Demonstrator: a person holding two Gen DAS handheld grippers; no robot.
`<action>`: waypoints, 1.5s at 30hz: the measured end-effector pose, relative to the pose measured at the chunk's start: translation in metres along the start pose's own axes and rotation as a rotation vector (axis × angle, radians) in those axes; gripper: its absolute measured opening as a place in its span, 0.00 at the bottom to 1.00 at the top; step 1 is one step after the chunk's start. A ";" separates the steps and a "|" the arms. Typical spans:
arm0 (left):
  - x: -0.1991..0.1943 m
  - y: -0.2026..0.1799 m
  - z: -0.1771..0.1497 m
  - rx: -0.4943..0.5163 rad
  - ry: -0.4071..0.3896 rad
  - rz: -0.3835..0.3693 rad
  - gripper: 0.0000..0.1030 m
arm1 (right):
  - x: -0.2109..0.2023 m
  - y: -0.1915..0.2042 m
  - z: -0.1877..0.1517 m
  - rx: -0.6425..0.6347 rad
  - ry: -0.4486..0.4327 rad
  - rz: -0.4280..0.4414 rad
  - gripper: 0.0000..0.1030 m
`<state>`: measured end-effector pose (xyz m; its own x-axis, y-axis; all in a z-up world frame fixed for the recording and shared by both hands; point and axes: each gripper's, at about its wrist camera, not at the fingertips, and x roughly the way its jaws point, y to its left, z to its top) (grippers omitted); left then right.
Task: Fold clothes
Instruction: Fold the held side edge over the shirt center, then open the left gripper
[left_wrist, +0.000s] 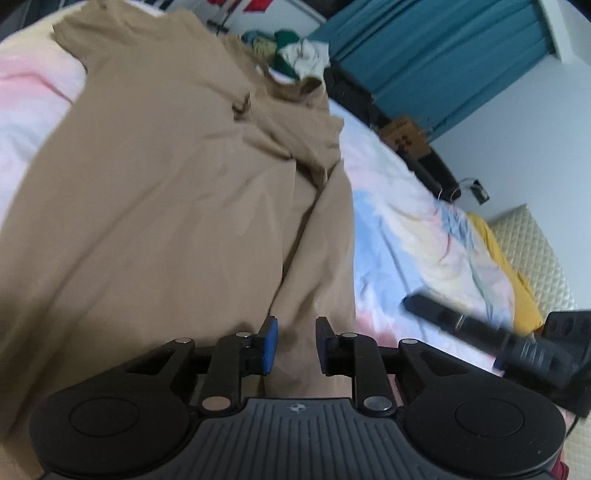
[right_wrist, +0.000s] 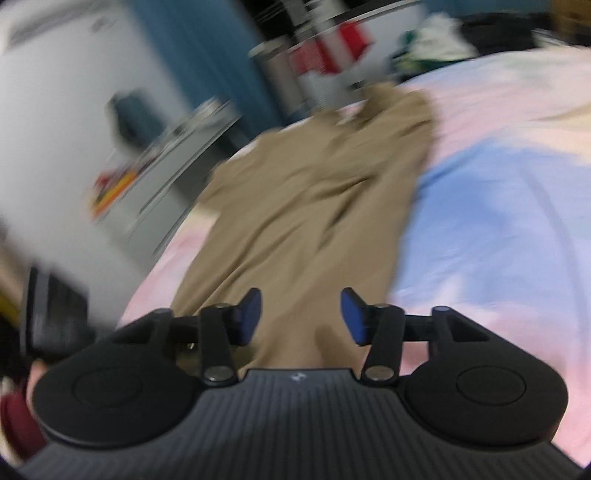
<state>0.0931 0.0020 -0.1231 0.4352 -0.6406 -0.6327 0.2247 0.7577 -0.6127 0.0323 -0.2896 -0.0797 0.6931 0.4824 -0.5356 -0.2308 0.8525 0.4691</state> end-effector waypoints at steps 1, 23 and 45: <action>-0.003 0.001 0.003 -0.008 -0.014 0.002 0.31 | 0.006 0.012 -0.003 -0.051 0.031 0.022 0.45; 0.151 -0.061 0.142 -0.130 -0.021 0.041 0.52 | 0.066 0.052 -0.052 -0.353 0.429 0.115 0.45; 0.204 -0.059 0.191 0.102 -0.123 0.372 0.06 | 0.069 0.058 -0.057 -0.526 0.502 0.251 0.47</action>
<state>0.3350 -0.1502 -0.1257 0.6028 -0.3050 -0.7373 0.1144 0.9475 -0.2985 0.0278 -0.1956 -0.1292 0.2125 0.6007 -0.7707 -0.7216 0.6283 0.2908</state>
